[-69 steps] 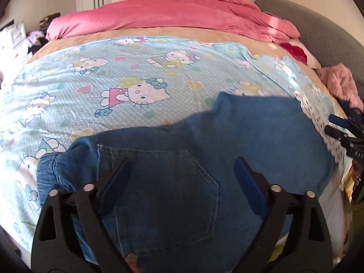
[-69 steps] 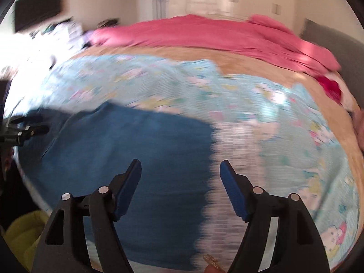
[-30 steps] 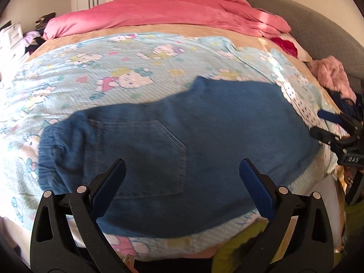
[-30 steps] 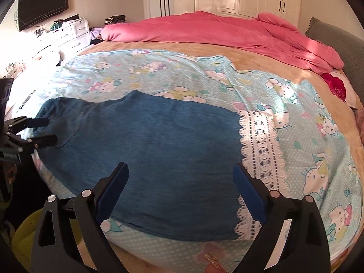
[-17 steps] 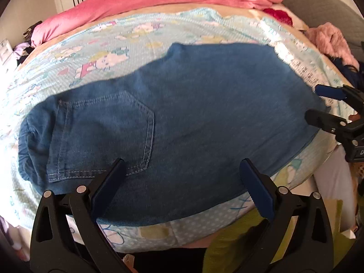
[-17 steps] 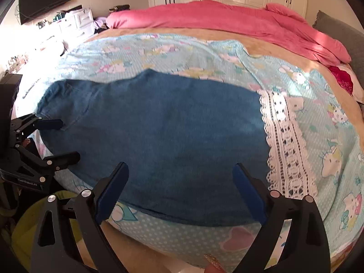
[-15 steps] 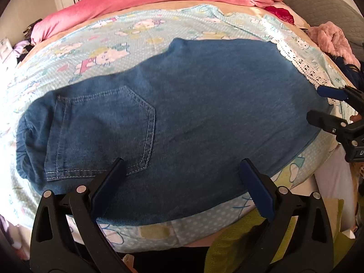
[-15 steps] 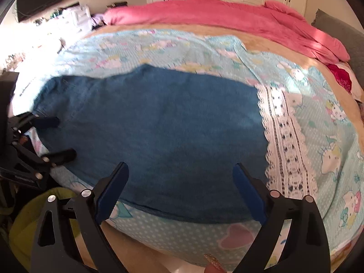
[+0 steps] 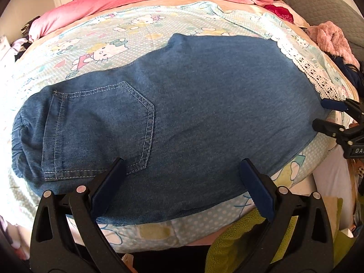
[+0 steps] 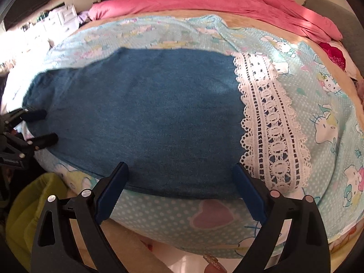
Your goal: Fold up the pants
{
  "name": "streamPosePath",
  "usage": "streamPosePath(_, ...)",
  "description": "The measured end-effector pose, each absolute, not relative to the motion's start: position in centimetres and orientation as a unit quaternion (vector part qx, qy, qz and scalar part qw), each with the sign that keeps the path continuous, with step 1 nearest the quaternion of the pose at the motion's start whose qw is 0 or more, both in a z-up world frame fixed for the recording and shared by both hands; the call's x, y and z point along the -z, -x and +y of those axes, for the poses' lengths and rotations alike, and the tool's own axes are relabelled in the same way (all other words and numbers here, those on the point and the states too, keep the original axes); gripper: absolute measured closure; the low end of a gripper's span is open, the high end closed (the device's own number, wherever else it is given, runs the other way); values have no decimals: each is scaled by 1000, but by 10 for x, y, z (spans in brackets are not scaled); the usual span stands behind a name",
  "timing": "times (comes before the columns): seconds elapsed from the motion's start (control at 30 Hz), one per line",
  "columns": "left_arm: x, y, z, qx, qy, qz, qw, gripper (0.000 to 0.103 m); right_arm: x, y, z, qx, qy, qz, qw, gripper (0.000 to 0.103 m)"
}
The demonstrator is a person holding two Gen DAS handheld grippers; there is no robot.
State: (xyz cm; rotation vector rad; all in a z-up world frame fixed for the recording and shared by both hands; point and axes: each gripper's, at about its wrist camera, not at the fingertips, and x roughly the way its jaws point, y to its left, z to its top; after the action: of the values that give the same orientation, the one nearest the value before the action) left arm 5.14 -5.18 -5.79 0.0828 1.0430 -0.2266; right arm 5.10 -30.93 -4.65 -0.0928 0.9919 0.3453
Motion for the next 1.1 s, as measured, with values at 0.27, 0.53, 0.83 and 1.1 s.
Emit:
streamPosePath(0.27, 29, -42, -53, 128, -21, 460, 878, 9, 21, -43, -330, -150, 22, 442, 884, 11)
streamPosePath(0.53, 6, -33, -62, 138, -20, 437, 889, 9, 4, -36, -343, -141, 8, 421, 896, 11)
streamPosePath(0.83, -6, -31, -78, 149, -25, 422, 894, 9, -8, -30, -369, -118, -8, 407, 906, 11)
streamPosePath(1.1, -8, -36, -95, 157, -35, 420, 893, 9, -9, -27, -383, -108, -31, 401, 909, 11)
